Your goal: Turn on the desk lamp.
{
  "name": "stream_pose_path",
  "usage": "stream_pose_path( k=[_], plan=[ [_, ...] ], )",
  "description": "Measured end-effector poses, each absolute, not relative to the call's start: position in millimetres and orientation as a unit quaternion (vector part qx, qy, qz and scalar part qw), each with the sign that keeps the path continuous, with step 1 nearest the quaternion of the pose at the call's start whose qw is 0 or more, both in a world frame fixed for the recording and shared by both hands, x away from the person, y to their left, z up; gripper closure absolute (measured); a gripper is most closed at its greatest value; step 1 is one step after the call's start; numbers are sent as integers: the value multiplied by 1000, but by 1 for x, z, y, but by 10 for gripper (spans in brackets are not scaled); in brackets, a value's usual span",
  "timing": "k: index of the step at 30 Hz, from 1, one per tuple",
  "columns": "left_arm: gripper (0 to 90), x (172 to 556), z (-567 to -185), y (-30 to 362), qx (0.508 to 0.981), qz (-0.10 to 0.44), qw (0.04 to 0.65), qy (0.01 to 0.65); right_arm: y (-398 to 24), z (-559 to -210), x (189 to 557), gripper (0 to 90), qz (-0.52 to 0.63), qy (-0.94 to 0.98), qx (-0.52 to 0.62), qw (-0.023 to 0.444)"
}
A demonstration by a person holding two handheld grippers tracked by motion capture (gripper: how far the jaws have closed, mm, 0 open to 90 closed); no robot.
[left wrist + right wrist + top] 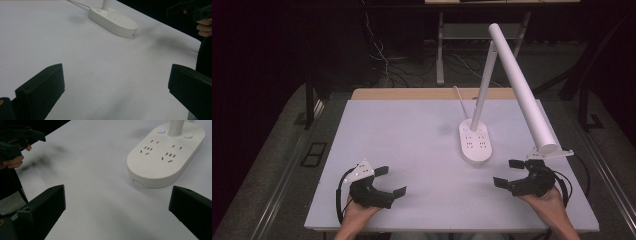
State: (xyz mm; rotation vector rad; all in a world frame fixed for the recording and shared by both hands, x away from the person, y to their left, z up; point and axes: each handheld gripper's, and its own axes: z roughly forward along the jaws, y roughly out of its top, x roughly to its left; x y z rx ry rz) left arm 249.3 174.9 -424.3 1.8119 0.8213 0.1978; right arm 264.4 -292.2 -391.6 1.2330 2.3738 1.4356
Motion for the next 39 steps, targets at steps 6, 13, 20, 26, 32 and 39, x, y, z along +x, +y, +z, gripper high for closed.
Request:
stream_pose_path(
  k=[6,13,20,26,32,39],
  plan=[
    [0,249,-424,175,764,83,540,345,-292,-384,273,5,464,789,400,49],
    [0,249,-424,175,763,83,540,346,-291,-375,282,6,457,796,394,48],
    [0,249,-424,175,761,83,542,347,-290,-367,292,6,449,803,389,52],
    [0,249,-424,175,761,83,542,347,-289,-361,302,5,444,807,387,52],
    [0,249,-424,175,761,83,542,347,-288,-357,313,5,436,810,389,54],
    [0,249,-424,175,760,82,543,348,-289,-353,328,6,427,813,391,63]
  ],
)
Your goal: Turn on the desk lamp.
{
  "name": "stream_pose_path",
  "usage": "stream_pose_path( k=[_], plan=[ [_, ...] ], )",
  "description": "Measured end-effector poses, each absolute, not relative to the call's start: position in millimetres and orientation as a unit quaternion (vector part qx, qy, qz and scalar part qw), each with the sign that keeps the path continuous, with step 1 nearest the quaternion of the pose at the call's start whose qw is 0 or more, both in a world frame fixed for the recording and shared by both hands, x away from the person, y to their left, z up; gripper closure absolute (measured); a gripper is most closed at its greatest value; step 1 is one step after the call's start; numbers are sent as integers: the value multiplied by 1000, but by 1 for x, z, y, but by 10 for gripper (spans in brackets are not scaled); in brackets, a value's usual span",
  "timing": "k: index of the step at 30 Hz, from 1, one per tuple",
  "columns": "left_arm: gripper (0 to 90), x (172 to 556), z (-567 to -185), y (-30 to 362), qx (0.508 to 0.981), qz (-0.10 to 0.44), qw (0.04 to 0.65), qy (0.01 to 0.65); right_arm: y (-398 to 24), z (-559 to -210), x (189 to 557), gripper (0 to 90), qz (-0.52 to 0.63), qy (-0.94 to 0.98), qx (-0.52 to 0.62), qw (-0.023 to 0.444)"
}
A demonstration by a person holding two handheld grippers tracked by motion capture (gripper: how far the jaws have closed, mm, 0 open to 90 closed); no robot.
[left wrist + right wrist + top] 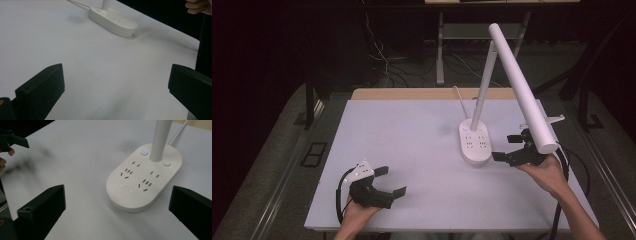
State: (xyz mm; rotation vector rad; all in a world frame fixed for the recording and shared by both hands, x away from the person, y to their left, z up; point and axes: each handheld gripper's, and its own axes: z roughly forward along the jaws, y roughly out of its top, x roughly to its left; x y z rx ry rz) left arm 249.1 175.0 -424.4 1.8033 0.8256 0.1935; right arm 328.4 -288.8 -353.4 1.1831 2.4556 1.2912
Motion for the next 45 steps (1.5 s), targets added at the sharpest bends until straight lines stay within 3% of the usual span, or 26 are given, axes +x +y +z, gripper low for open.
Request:
stream_pose_path(
  k=[40,45],
  plan=[
    [0,249,-424,175,761,82,543,346,-286,-360,405,7,415,813,401,76],
    [0,250,-424,176,761,81,542,347,-289,-363,414,80,414,811,405,79]
  ],
)
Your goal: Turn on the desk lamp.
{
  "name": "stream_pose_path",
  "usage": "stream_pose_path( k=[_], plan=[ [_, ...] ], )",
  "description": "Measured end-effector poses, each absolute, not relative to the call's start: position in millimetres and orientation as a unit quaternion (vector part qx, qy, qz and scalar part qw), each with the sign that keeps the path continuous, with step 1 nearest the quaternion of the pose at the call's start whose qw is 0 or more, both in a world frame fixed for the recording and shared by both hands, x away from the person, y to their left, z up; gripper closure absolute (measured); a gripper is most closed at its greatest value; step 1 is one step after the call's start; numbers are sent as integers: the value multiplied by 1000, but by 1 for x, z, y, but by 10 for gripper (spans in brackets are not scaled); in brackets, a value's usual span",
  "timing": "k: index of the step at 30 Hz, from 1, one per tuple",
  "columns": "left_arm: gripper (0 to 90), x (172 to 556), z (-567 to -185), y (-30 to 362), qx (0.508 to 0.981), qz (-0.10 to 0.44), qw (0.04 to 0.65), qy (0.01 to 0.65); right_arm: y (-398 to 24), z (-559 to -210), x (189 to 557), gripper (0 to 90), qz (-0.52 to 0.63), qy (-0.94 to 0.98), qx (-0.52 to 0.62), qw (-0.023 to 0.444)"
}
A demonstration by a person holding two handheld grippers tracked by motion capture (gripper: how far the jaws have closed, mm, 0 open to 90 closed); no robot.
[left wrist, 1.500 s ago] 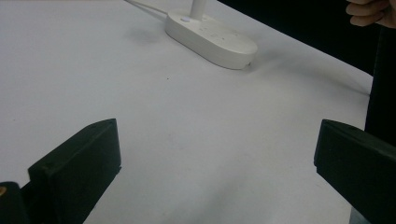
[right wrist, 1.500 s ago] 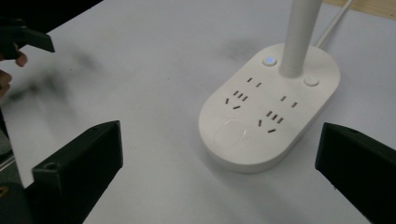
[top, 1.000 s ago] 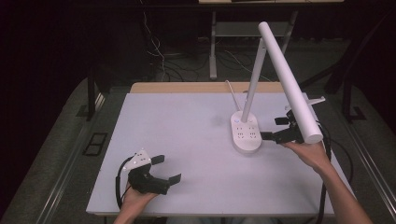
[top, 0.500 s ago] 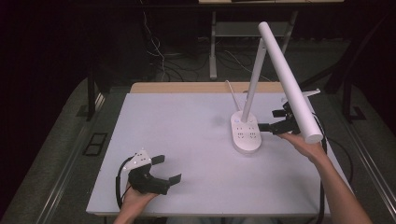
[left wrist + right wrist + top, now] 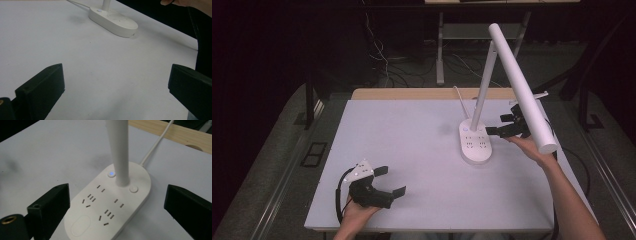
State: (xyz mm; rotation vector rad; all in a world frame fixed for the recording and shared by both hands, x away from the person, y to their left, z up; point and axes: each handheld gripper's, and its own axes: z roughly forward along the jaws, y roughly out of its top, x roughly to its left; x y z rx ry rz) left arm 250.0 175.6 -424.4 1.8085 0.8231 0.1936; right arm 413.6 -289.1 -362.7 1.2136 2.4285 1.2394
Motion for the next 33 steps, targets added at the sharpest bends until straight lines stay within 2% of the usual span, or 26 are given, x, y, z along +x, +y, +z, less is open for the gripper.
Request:
stream_pose_path(
  k=[1,3,6,7,9,13,14,15,16,18,33],
  plan=[
    [0,250,-424,175,762,82,541,346,-290,-364,415,154,413,811,406,78],
    [0,250,-425,175,763,83,540,346,-292,-366,419,240,414,809,408,86],
    [0,250,-425,175,763,82,539,346,-293,-368,423,293,413,807,413,86],
    [0,250,-425,175,763,82,540,346,-293,-371,425,352,414,805,418,82],
    [0,251,-425,175,763,82,540,346,-293,-372,427,369,414,805,417,83],
    [0,251,-425,175,762,81,541,347,-291,-378,434,475,410,804,423,77],
    [0,251,-425,175,762,81,540,347,-291,-378,434,475,410,804,423,77],
    [0,251,-425,175,762,81,541,347,-291,-381,437,547,409,803,426,75],
    [0,251,-425,175,762,81,541,347,-291,-381,437,547,409,803,426,75],
    [0,251,-425,175,763,81,540,346,-293,-385,441,624,415,798,433,65],
    [0,252,-426,177,764,80,538,347,-295,-404,459,855,422,782,456,35]
  ],
)
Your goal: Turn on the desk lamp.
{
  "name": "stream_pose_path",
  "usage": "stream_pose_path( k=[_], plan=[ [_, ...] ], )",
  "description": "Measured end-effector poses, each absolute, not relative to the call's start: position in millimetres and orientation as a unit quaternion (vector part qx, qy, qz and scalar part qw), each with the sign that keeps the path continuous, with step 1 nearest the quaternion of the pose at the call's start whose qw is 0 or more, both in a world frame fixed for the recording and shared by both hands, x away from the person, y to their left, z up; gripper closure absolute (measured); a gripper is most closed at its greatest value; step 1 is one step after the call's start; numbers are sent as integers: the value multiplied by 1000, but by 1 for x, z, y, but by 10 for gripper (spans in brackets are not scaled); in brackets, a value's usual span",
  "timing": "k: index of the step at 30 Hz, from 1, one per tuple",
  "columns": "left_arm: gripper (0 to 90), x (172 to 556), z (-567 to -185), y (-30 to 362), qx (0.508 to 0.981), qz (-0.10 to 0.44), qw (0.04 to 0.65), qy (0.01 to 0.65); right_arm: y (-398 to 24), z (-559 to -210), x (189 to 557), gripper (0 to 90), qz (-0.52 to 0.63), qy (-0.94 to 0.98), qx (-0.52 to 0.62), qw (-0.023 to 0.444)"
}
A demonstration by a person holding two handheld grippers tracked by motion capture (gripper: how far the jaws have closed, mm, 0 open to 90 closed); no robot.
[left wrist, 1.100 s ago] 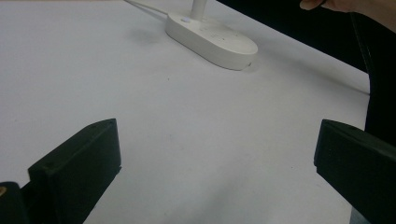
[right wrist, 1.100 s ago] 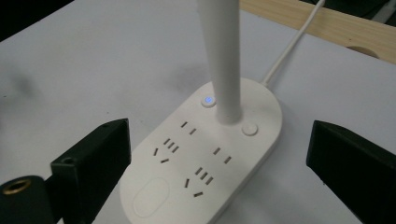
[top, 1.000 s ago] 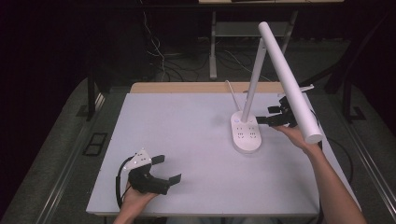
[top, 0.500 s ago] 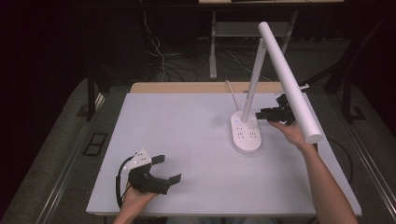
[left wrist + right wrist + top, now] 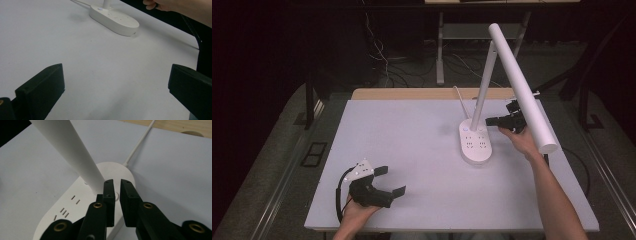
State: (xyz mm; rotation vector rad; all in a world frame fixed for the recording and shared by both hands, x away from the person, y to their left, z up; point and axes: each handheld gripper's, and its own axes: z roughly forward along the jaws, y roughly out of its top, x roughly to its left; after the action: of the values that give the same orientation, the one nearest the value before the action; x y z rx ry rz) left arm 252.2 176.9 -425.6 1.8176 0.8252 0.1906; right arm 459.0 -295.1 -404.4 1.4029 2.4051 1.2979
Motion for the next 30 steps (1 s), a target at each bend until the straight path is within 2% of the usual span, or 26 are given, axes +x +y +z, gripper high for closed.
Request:
stream_pose_path(
  k=[4,30],
  plan=[
    [0,252,-426,177,763,80,539,348,-293,-409,462,896,421,783,456,34],
    [0,253,-425,178,763,79,539,347,-274,-427,471,897,413,788,456,23]
  ],
)
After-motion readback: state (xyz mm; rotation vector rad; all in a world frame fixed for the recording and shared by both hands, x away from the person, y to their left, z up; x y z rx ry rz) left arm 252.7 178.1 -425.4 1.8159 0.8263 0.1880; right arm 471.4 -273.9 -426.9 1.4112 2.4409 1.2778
